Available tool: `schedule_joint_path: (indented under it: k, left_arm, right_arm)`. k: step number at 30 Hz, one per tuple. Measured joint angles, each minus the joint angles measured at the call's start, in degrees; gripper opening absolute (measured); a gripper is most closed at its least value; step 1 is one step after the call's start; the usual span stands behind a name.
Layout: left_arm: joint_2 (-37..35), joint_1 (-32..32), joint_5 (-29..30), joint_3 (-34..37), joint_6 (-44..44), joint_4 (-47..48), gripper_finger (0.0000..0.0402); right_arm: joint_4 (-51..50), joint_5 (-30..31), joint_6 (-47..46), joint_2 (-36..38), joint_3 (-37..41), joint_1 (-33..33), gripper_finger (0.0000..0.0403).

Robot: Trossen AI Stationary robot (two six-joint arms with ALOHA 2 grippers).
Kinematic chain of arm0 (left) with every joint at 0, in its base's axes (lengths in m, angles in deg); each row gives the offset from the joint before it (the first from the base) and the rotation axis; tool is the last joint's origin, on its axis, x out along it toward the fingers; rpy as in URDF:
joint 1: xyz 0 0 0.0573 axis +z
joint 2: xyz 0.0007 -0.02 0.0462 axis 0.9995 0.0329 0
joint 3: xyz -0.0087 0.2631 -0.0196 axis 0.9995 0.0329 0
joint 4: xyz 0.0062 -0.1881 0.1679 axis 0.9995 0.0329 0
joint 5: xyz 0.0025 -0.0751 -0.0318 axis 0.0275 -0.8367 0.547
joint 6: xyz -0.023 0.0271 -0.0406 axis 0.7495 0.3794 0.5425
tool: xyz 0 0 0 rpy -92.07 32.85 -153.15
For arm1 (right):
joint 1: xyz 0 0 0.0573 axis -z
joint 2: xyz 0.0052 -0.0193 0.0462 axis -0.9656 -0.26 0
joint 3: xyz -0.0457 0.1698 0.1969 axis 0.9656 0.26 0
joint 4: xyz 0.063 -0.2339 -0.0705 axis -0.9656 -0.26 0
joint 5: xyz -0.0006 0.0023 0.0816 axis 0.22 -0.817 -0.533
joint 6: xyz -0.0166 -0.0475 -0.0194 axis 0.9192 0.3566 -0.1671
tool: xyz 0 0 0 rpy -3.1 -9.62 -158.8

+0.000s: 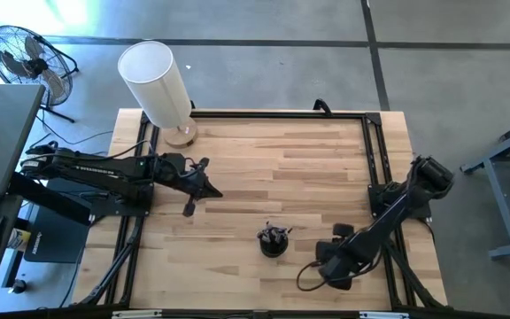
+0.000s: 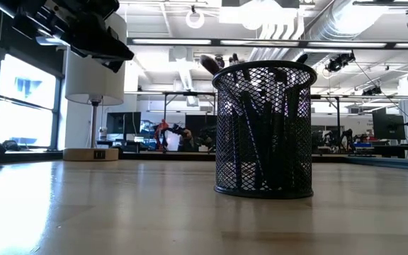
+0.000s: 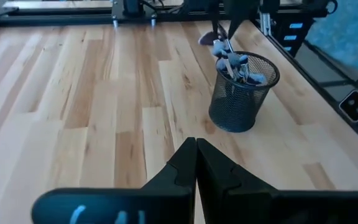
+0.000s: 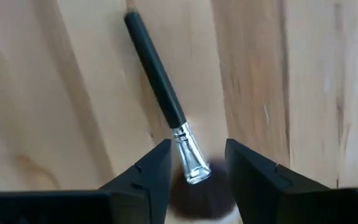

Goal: Pick & Place Makeup Supplies
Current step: Put the makeup brush into the black makeup holder

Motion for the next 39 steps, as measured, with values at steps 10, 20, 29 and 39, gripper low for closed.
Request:
schedule_joint_path:
  k: [10, 20, 29, 39]
  left_arm:
    - [0.00, -0.01, -0.07, 0.00, 1.91, 0.08, 0.0000]
    - [0.00, -0.02, -0.15, 0.00, 1.93, -0.12, 0.0000]
    - [0.00, -0.02, -0.14, 0.00, 2.96, -0.50, 0.0000]
    - [0.00, -0.02, -0.13, 0.00, 4.71, -0.63, 0.0000]
  right_arm:
    - [-0.40, -4.43, 13.62, -8.06, -0.22, 1.49, 0.0150]
    - [-4.51, 0.40, 4.71, -4.00, 0.27, 1.41, 0.0124]
    - [0.96, 0.93, 2.29, 0.37, 0.09, -1.30, 0.0124]
    - [1.28, -1.85, 6.36, -4.28, 0.32, -4.06, 0.0124]
